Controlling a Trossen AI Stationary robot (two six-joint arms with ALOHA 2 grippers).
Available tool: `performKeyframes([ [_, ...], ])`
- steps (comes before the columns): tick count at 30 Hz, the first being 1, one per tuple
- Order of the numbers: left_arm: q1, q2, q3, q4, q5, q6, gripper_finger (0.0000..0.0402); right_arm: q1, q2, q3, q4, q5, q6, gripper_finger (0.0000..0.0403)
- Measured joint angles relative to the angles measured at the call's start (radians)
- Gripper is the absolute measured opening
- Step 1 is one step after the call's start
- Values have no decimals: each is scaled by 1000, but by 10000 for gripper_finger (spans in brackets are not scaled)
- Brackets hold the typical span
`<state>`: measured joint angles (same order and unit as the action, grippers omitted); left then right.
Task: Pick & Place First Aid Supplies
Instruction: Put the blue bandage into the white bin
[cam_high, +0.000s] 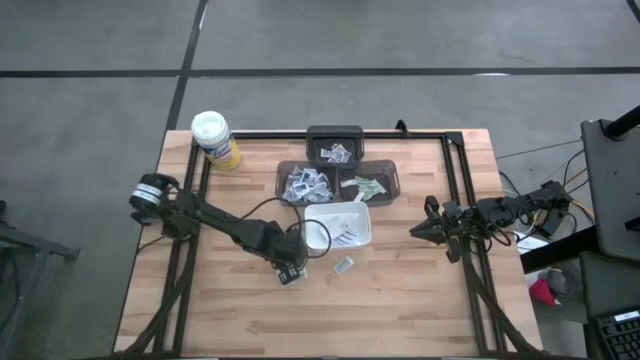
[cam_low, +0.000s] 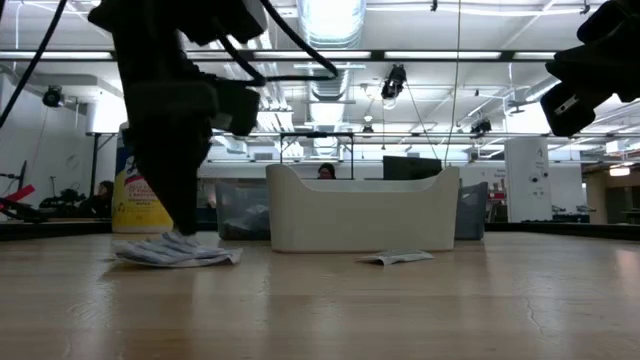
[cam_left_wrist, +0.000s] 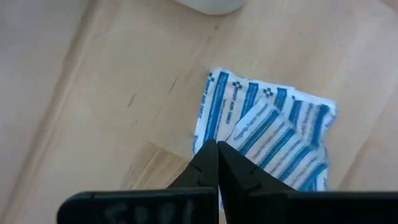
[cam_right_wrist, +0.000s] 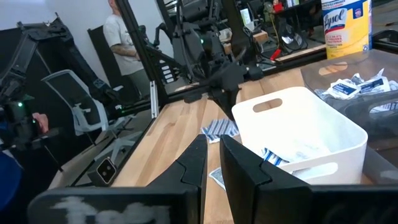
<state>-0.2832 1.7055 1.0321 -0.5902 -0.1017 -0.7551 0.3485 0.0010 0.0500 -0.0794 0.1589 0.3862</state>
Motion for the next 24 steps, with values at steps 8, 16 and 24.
performKeyframes([
  [8,1,-100,-4,-34,-11,13,0,0,0,0,0,0,-1,43],
  [16,1,-148,-5,-47,-29,27,0,0,1,0,0,0,-1,43],
  [24,1,-191,-5,-49,-14,41,0,0,1,0,0,0,-5,43],
])
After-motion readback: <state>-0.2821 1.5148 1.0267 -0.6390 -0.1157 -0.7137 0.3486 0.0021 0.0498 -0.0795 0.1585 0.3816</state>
